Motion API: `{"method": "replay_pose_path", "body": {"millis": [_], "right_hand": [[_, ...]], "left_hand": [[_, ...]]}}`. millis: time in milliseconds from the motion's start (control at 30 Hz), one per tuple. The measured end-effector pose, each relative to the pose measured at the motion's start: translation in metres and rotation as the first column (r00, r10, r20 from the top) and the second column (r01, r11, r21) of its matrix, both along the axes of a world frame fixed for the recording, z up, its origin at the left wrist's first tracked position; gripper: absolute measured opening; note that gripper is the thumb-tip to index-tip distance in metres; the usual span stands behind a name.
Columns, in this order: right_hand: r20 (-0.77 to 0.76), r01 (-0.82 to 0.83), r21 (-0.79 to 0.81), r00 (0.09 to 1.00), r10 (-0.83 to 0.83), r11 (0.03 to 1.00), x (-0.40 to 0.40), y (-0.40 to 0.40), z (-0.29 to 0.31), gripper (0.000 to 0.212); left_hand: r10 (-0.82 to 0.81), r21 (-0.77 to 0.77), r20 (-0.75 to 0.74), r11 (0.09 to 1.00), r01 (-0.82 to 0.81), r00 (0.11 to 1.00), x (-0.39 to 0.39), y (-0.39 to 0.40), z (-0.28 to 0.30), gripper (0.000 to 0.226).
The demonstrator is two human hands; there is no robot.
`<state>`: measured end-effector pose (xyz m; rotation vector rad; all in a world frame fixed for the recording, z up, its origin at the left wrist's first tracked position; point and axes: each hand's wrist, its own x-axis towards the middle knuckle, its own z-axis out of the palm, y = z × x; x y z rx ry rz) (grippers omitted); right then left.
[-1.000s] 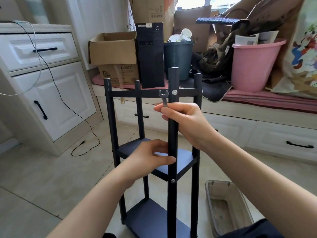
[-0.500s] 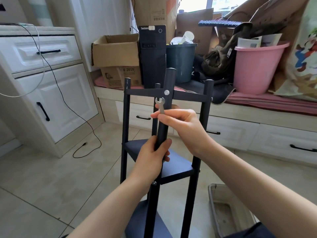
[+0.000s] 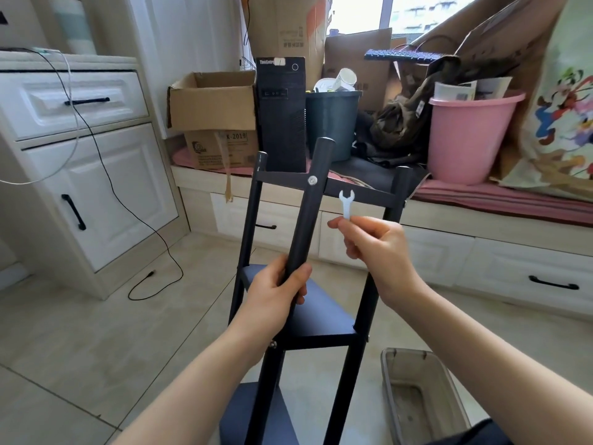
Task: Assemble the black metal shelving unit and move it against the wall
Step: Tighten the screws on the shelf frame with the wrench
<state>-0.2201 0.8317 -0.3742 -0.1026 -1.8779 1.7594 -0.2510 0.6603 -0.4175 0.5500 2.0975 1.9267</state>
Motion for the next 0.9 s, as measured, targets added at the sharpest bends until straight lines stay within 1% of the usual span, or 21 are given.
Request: {"method": "replay_pose_path", "body": {"millis": [100, 167, 233, 333, 400, 667, 767, 900], "right_hand": [[-0.018, -0.013, 0.096, 1.000, 0.015, 0.995, 0.001, 0.000, -0.005, 0.015], [-0.003, -0.004, 0.162, 1.000, 0.005, 0.987, 0.001, 0.001, -0.008, 0.015], [0.033, -0.027, 0.193, 0.999, 0.021, 0.981, 0.000, 0.003, -0.011, 0.016], [0.093, -0.072, 0.150, 0.994, 0.059, 0.986, -0.003, 0.004, -0.015, 0.021], [0.105, -0.076, 0.136, 0.993, 0.062, 0.988, -0.005, 0.004, -0.016, 0.023], [0.112, -0.097, 0.167, 0.991, 0.078, 0.981, -0.017, -0.001, -0.007, 0.025], [0.162, -0.091, 0.211, 0.985, 0.057, 0.973, -0.026, -0.005, 0.000, 0.023], [0.214, -0.104, 0.251, 0.976, 0.049, 0.962, -0.039, -0.013, 0.010, 0.027]], "left_hand": [[0.005, 0.024, 0.015, 1.000, -0.006, 1.000, -0.001, -0.002, 0.001, 0.022], [0.005, 0.037, 0.022, 0.999, -0.006, 1.000, -0.001, -0.002, 0.003, 0.022], [0.003, 0.051, 0.027, 0.999, -0.005, 1.000, -0.001, -0.001, 0.004, 0.022], [0.003, 0.063, 0.031, 0.998, -0.005, 1.000, 0.000, -0.001, 0.004, 0.024], [-0.005, 0.063, 0.037, 0.998, 0.003, 0.999, 0.000, -0.003, 0.006, 0.023], [0.029, 0.049, 0.057, 0.998, -0.032, 0.998, -0.007, -0.008, 0.013, 0.029], [0.029, 0.053, 0.079, 0.998, -0.033, 0.996, -0.009, -0.009, 0.015, 0.024], [0.024, -0.010, 0.026, 1.000, -0.024, 0.999, -0.013, -0.012, 0.019, 0.017]]}}
